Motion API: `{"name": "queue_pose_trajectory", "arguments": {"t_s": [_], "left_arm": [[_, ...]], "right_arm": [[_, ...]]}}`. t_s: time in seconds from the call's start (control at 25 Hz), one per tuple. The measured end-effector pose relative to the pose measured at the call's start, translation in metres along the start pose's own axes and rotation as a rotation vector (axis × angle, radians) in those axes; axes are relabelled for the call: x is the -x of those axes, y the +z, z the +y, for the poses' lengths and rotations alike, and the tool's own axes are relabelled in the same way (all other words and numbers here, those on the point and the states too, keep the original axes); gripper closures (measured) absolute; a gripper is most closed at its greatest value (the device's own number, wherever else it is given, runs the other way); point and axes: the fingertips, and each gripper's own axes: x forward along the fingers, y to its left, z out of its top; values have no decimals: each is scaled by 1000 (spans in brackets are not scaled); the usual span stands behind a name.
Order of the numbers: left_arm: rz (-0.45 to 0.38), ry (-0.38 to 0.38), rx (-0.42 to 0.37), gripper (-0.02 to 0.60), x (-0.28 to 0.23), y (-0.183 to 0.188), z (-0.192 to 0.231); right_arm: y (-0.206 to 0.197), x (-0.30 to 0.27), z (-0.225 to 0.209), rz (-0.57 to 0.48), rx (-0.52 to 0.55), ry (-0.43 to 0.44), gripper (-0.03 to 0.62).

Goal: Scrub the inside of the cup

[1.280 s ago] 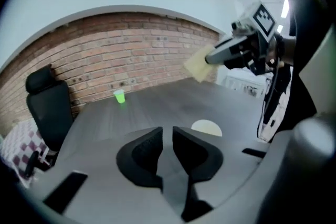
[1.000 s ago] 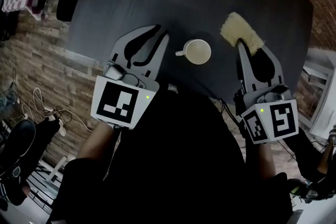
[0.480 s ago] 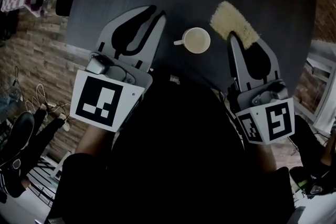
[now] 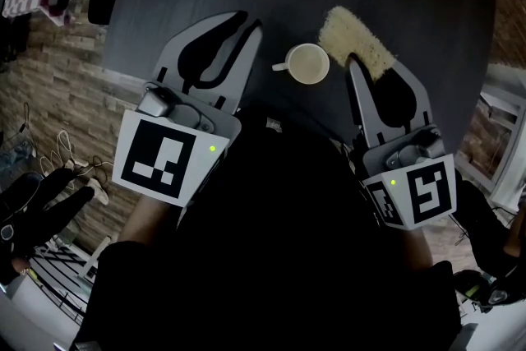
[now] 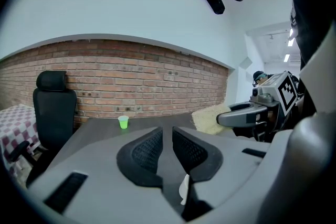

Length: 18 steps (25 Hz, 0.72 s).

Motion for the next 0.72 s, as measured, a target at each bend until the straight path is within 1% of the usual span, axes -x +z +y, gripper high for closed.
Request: {"name": "queue_pose_trajectory", "arguments": {"t_s": [0.2,0.56,0.64,0.72], "left_arm": [[4,-6,-6,514,1,-3,-1],[28,-43,-31,514,3,-14,-10],[40,-55,-55,514,2,-17,-11],[65,-78,-115,514,1,-24,-15]], "right_arm": [[-4,0,3,9,-12,0,511],[-8,2,7,13,-12,-5,511],[-8,1,8,13,-12,-4,511],[-9,2,8,14,-12,-3,511]]}}
